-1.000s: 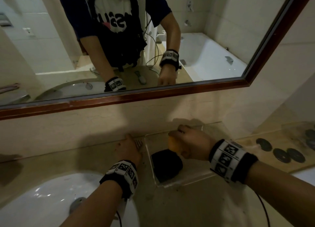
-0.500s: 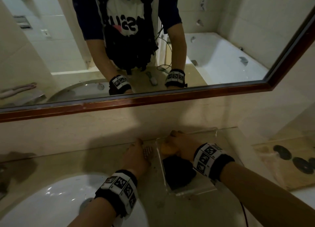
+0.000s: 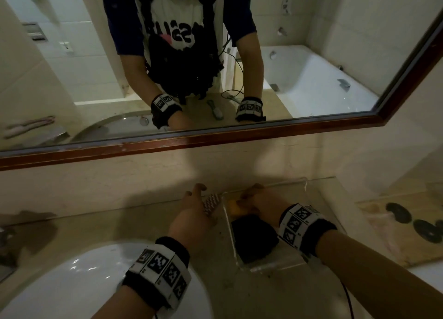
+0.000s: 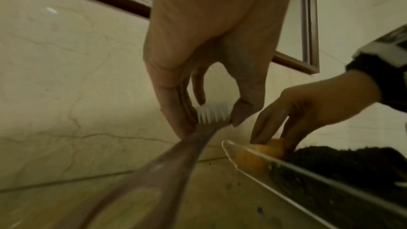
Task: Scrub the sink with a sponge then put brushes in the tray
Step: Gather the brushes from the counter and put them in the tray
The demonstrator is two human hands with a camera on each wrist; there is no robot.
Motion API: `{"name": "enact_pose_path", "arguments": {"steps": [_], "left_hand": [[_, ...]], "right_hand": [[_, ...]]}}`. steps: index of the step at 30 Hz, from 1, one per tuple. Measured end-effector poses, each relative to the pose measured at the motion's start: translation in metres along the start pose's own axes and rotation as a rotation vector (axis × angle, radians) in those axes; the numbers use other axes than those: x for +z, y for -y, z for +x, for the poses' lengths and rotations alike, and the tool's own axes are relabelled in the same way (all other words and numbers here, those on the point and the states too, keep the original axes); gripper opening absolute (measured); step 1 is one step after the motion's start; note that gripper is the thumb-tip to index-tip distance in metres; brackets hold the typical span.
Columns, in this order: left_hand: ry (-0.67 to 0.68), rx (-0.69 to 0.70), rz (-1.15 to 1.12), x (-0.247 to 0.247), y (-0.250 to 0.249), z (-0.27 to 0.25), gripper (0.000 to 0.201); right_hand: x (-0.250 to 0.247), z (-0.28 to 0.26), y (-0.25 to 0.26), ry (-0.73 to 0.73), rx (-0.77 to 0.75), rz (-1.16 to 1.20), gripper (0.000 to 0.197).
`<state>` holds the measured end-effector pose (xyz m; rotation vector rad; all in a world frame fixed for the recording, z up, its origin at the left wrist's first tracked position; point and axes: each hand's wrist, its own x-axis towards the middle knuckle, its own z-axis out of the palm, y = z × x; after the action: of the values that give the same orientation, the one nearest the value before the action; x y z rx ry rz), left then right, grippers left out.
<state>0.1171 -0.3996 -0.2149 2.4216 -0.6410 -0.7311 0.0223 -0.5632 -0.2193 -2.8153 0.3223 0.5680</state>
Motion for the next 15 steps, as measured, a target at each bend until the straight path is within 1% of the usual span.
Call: {"name": "enact_pose_path", "arguments": {"steps": [3, 6, 8, 10, 12, 14, 15], "left_hand": [[-0.032, 0.078, -0.044, -0.006, -0.005, -0.007, 0.075], [-0.044, 0.14, -0.079, -0.014, -0.02, -0.014, 0.082], [-0.022, 0.18, -0.116, -0.015, -0.034, -0.016, 0.084], [0.022, 0.195, -0.171, -0.01, -0.051, -0.014, 0.08], [0.103, 0.215, -0.29, 0.002, -0.071, -0.007, 0.074], [0.186, 0.215, -0.423, 0.02, -0.092, 0.001, 0.068], [0.223, 0.193, -0.488, 0.031, -0.102, 0.005, 0.066]], "right_hand": [[-0.006, -0.011, -0.001, -0.025, 0.004, -0.028, 0.046], [-0.014, -0.031, -0.009, -0.17, 0.038, 0.042, 0.046], [-0.012, -0.046, -0.02, -0.252, 0.063, 0.147, 0.043], [-0.009, -0.064, -0.033, -0.319, 0.119, 0.244, 0.038], [-0.008, -0.085, -0.048, -0.362, 0.184, 0.281, 0.034], [-0.005, -0.105, -0.063, -0.357, 0.247, 0.296, 0.032], [-0.002, -0.113, -0.07, -0.34, 0.281, 0.292, 0.033]]}}
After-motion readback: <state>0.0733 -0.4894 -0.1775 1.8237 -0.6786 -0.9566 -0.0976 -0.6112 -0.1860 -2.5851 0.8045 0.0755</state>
